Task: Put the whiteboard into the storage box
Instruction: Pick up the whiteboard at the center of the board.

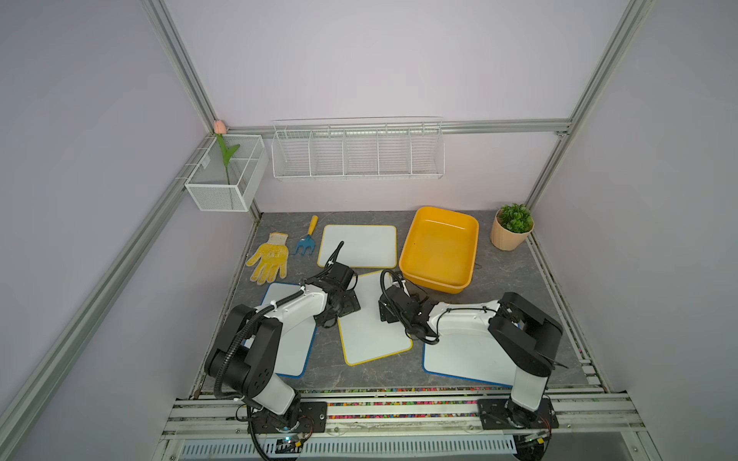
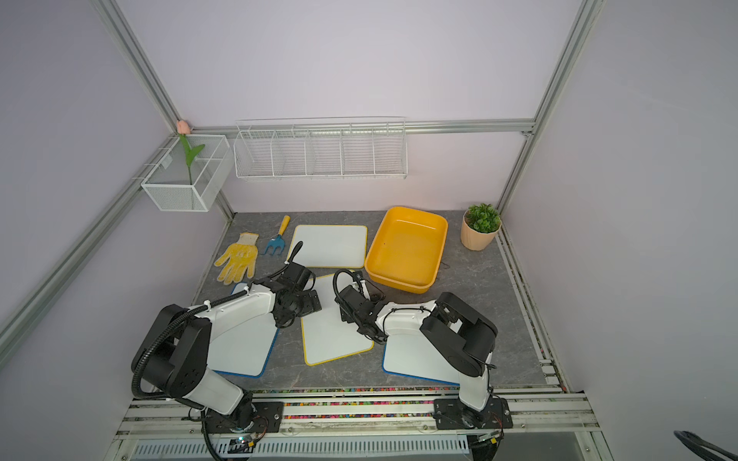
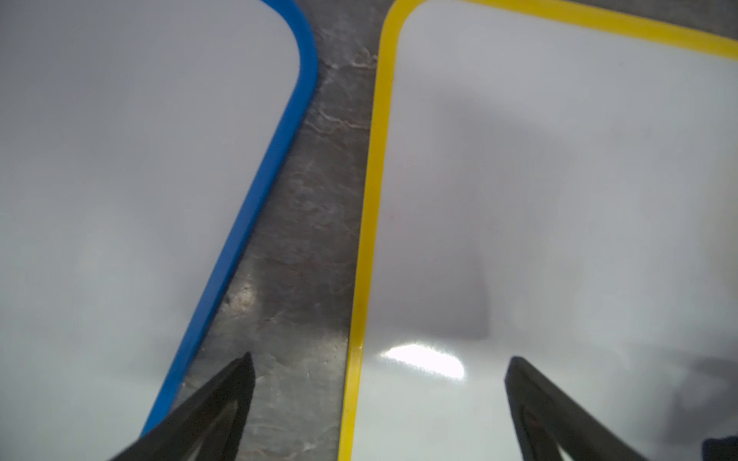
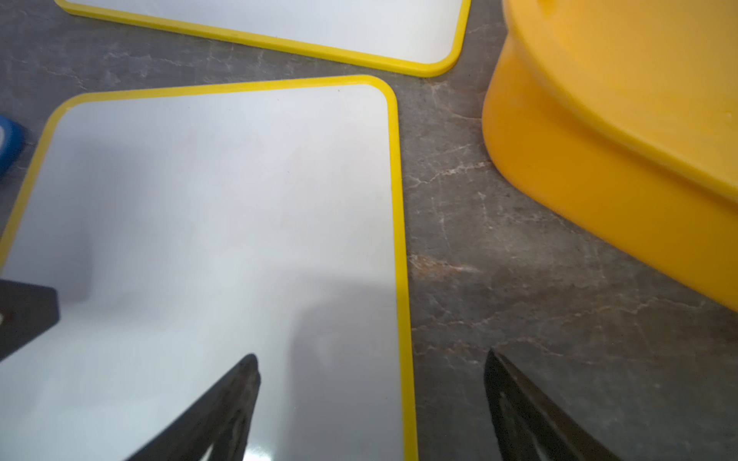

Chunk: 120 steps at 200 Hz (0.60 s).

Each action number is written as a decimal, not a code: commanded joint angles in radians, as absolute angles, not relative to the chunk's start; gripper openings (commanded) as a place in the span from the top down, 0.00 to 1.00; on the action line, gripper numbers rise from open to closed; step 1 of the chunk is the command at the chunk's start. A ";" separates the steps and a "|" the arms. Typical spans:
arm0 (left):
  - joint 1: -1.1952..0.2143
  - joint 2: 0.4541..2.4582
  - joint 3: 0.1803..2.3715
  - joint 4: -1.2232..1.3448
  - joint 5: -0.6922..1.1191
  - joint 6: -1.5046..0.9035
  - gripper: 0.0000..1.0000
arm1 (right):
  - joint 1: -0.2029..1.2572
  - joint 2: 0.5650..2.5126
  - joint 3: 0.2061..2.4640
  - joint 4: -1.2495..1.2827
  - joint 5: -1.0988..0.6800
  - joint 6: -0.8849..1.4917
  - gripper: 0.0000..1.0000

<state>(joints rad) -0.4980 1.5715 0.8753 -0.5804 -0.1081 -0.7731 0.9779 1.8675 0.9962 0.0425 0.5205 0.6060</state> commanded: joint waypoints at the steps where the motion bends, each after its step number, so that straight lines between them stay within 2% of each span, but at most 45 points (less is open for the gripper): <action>1: -0.505 1.595 0.899 -0.590 -0.122 -0.820 0.01 | 0.983 1.894 0.978 0.054 0.557 0.625 0.11; 79: -0.560 1.757 0.975 -0.621 -0.152 -0.869 0.01 | 0.989 1.966 0.994 0.064 0.474 0.676 0.11; 120: -0.601 1.820 0.970 -0.528 -0.062 -0.901 0.01 | 1.012 1.993 1.000 0.070 0.421 0.696 0.11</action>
